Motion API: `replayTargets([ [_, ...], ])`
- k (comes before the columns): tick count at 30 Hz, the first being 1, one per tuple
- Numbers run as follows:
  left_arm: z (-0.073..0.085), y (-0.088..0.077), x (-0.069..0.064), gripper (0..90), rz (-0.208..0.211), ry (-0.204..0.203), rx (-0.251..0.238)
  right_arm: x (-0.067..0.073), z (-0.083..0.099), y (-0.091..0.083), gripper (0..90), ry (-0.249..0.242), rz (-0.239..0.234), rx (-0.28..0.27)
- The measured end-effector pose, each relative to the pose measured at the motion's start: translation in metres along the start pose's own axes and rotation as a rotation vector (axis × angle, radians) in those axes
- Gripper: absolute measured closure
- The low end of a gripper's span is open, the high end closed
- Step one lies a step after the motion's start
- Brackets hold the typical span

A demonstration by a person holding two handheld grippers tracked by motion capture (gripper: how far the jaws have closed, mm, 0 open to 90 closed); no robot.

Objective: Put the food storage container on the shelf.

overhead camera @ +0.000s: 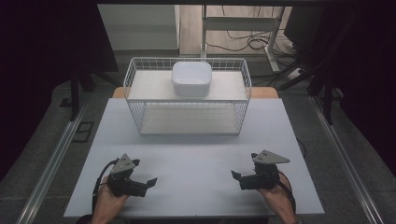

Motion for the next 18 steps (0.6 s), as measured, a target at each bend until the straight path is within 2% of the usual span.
replayTargets([
  [12, 0.026, -0.019, 0.019, 1.1, -0.067, -0.051, 0.032, -0.010, 0.027, -0.013, 0.0, 0.044, 0.055, 0.056],
  [18, 0.036, -0.022, 0.026, 1.0, -0.059, -0.097, 0.052, -0.011, 0.045, -0.015, 0.0, 0.062, 0.067, 0.117],
])
Point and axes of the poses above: each handheld gripper's, and its own axes: y roughly forward along the jaws, z roughly out of its underside, x roughly to its left, the point moved 3 cm from there along y, roughly forward along the jaws, and after that the axes turned 2 degrees about -y, right-handed, at the moved point
